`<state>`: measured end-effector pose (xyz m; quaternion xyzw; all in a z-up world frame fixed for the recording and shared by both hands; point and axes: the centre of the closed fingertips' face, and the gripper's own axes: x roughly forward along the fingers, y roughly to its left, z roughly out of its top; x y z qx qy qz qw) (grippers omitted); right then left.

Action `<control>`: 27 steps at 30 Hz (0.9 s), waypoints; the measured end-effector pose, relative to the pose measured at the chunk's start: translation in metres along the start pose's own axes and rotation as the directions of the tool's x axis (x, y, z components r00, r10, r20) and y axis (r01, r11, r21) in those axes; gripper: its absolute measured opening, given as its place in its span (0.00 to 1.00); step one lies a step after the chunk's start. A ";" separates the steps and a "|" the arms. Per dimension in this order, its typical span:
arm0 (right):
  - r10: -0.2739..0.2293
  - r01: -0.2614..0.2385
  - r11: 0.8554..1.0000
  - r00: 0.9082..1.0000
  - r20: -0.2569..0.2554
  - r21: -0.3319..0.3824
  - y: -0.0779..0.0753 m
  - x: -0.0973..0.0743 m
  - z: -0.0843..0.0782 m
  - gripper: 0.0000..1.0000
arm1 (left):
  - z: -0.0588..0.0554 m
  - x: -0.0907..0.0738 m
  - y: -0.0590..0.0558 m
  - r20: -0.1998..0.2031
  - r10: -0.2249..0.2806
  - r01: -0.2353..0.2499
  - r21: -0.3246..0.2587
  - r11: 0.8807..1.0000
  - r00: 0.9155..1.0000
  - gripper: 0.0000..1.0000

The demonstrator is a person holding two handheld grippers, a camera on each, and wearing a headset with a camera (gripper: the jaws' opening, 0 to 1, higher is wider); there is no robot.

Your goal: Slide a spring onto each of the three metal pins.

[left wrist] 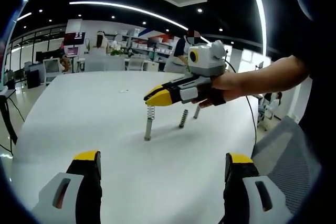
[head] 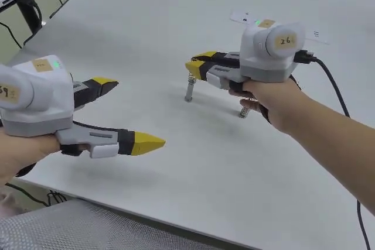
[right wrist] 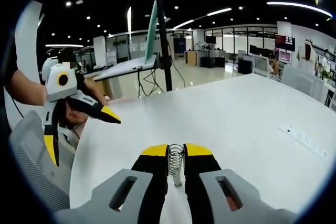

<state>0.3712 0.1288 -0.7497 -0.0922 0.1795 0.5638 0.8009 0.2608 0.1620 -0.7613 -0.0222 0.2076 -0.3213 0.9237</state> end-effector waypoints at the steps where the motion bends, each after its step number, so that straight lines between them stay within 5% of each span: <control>1: 0.000 0.000 1.000 1.000 -0.001 0.000 0.000 0.000 0.000 0.08 | -0.001 0.000 0.000 -0.002 0.001 -0.001 0.001 1.000 1.000 0.95; 27: -0.002 0.002 1.000 1.000 -0.008 0.003 0.000 0.002 -0.007 0.08 | -0.003 -0.002 0.001 -0.003 0.005 -0.005 -0.004 1.000 1.000 0.94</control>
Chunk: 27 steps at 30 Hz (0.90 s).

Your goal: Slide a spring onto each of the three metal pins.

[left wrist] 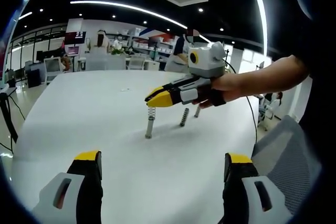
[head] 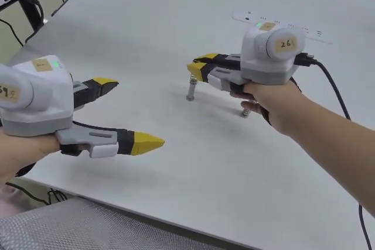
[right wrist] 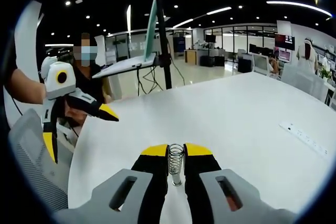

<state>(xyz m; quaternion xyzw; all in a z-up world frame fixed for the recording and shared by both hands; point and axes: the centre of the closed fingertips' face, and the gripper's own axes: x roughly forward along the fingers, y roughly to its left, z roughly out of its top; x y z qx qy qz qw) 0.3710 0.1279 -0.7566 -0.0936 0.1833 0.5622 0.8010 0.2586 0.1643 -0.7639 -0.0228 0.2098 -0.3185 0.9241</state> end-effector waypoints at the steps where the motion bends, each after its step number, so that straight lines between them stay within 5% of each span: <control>1: 0.000 0.000 1.000 1.000 -0.001 0.000 0.000 0.000 0.000 0.08 | 0.000 0.000 0.000 -0.001 0.000 0.000 0.000 1.000 1.000 0.94; 27: 0.007 -0.011 0.999 0.996 -0.089 -0.040 0.002 0.008 -0.028 0.09 | -0.004 0.002 0.000 -0.007 -0.001 0.001 -0.003 1.000 1.000 0.94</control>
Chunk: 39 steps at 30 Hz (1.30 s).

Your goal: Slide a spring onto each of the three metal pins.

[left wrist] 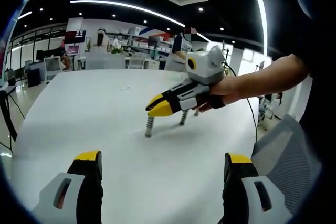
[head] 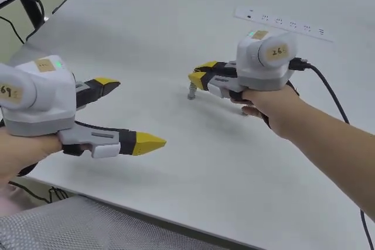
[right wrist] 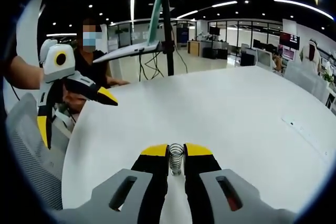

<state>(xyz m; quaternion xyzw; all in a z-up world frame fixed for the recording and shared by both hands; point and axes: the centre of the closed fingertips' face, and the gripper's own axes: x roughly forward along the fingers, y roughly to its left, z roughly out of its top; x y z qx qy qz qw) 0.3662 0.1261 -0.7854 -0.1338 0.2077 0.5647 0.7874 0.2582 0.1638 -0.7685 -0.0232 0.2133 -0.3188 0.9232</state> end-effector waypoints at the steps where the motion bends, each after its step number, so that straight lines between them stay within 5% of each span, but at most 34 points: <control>1: 0.000 0.000 1.000 1.000 -0.006 0.003 0.000 0.001 -0.002 0.09 | 0.000 0.000 0.000 -0.001 0.000 0.000 0.000 1.000 1.000 0.94; 25: 0.026 -0.033 0.997 0.995 -0.101 -0.065 0.008 0.009 -0.027 0.09 | -0.003 0.000 0.003 0.000 0.003 -0.003 -0.007 1.000 1.000 0.93; 39: 0.015 -0.018 0.999 0.996 -0.083 -0.040 0.009 0.006 -0.018 0.20 | 0.002 0.001 0.000 0.002 0.000 0.000 0.004 1.000 1.000 0.93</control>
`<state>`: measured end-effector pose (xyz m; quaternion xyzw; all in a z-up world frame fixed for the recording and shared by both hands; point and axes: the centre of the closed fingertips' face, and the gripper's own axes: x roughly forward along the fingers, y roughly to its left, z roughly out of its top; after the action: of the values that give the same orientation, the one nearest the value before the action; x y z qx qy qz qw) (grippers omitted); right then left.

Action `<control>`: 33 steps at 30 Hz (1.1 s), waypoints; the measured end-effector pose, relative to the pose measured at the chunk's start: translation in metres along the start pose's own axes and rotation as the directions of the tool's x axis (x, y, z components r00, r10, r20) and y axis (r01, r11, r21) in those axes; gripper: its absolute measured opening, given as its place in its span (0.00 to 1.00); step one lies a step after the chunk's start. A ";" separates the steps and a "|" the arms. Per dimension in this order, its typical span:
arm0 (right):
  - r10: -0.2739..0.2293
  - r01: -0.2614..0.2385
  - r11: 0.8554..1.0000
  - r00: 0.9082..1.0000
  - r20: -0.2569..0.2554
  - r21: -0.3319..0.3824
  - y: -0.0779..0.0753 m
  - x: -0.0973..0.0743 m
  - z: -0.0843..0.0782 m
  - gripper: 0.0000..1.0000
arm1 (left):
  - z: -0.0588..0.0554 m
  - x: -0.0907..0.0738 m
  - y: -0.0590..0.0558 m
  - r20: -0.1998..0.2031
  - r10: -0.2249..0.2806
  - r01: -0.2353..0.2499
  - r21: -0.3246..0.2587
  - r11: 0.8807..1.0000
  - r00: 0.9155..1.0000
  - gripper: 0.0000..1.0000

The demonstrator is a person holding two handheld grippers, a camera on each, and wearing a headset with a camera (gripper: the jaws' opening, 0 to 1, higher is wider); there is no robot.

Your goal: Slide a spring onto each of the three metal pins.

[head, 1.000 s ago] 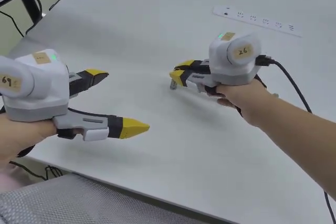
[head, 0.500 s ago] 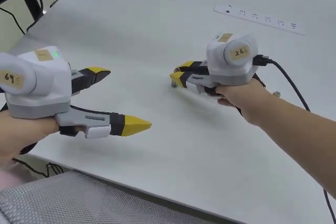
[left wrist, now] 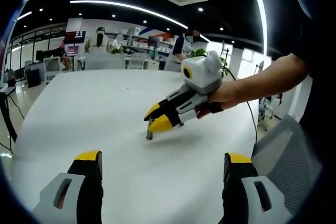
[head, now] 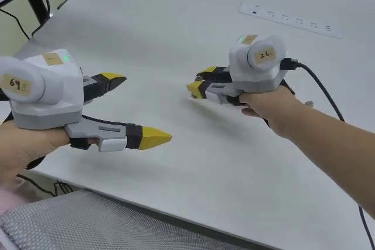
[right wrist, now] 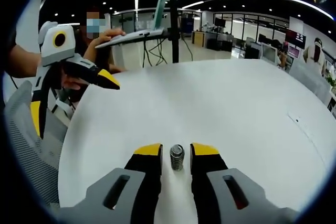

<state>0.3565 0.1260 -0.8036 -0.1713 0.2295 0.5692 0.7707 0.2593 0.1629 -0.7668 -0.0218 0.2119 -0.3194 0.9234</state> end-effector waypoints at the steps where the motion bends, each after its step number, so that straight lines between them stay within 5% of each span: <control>1: -0.003 0.003 1.000 1.000 0.002 -0.006 0.000 -0.002 0.002 0.21 | 0.001 0.000 -0.001 0.002 -0.001 0.001 0.001 1.000 1.000 0.93; 15: -0.007 0.009 0.999 0.997 0.079 -0.035 0.001 -0.044 0.016 0.31 | 0.020 0.009 -0.010 0.006 -0.011 0.010 0.036 0.999 1.000 0.93; 33: -0.056 0.051 0.998 0.983 0.176 0.033 0.010 -0.113 0.005 0.50 | 0.041 0.023 -0.028 0.014 -0.043 0.042 0.083 0.996 0.999 0.94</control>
<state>0.3199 0.0411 -0.7368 -0.1152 0.1636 0.5581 0.8053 0.2760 0.1224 -0.7332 0.0096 0.1906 -0.3473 0.9182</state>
